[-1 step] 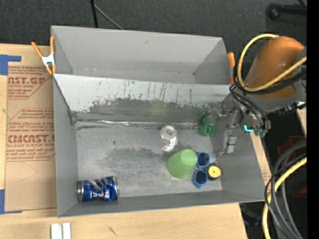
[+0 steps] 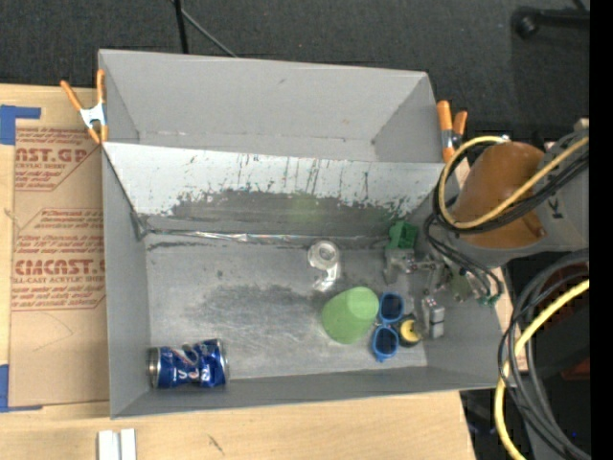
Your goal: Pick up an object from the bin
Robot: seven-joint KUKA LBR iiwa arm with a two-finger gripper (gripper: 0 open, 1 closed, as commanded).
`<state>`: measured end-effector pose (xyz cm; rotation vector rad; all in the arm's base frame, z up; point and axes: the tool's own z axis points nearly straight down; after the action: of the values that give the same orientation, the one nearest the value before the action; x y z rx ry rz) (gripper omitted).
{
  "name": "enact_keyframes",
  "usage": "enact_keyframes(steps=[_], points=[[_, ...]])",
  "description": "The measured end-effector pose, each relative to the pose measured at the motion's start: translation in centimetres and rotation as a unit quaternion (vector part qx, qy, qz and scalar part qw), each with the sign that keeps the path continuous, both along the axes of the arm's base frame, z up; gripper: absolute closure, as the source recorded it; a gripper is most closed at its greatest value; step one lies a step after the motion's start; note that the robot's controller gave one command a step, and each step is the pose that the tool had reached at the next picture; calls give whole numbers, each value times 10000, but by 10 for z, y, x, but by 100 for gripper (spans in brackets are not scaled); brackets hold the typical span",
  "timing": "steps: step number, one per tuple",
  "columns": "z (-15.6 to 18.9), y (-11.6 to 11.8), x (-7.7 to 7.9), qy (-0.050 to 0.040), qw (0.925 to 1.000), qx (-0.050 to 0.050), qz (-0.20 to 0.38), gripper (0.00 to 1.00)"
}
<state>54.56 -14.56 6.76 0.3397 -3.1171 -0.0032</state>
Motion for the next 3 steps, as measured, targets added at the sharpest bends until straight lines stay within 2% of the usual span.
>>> enact_keyframes(steps=[1,2,3], points=[[5,0,3,-47,10000,-11,3,100],[102,10,12,-85,9987,-16,507,100],[70,84,-11,-36,9961,1,-878,100]])
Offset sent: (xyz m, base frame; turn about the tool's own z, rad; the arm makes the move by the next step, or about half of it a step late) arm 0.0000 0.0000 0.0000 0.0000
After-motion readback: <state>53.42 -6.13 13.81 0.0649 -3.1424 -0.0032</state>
